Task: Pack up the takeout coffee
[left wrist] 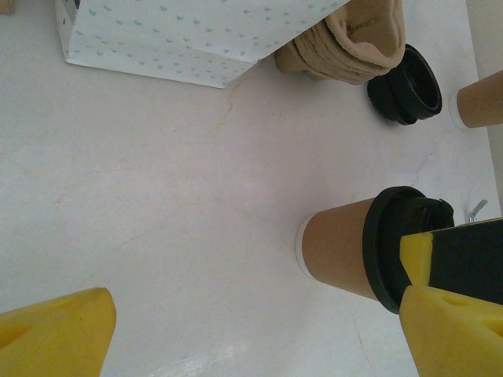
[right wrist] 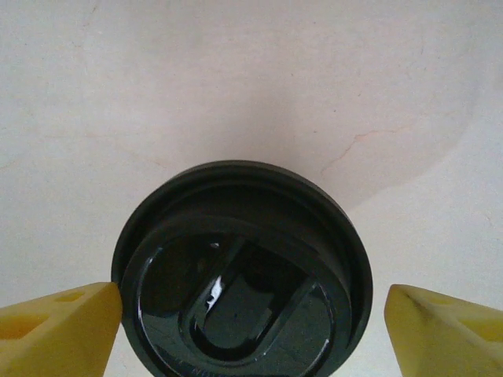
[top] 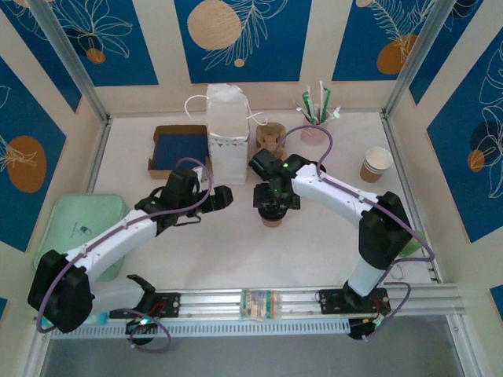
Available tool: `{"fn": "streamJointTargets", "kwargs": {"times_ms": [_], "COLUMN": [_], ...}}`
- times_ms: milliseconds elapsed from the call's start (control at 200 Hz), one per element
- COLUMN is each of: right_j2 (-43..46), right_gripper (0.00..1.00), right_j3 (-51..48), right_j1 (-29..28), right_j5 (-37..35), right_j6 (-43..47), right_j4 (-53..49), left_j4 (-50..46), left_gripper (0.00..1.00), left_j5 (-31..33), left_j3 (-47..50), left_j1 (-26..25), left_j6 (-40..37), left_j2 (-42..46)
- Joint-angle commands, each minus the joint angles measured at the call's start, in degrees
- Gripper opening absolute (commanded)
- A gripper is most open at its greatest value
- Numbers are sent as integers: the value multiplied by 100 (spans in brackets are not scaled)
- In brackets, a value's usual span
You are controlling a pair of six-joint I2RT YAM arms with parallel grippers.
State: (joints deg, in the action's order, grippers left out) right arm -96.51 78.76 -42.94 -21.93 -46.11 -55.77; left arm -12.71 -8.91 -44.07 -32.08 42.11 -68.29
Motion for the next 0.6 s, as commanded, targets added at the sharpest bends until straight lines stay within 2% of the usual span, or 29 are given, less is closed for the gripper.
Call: {"fn": "streamJointTargets", "kwargs": {"times_ms": [0, 195, 370, 595], "right_j2": [-113, -84, 22, 154], "right_gripper": [86, 83, 89, 90], "right_j3": [53, 30, 117, 93], "right_j1": [-39, -70, -136, -171], "right_j5": [31, 49, -30, -109], "right_j6": [-54, -71, -122, -161], "right_j4": [-83, -83, -186, -215], "left_j4": [32, 83, 93, 68], "left_gripper": [93, 93, 93, 93], "left_j5": [-32, -75, -102, -94], "left_j3": [83, 110, 118, 152], "left_j1": [76, 90, 97, 96], "left_j6": [60, 79, 87, 97], "left_j2": [133, 140, 175, 220]}}
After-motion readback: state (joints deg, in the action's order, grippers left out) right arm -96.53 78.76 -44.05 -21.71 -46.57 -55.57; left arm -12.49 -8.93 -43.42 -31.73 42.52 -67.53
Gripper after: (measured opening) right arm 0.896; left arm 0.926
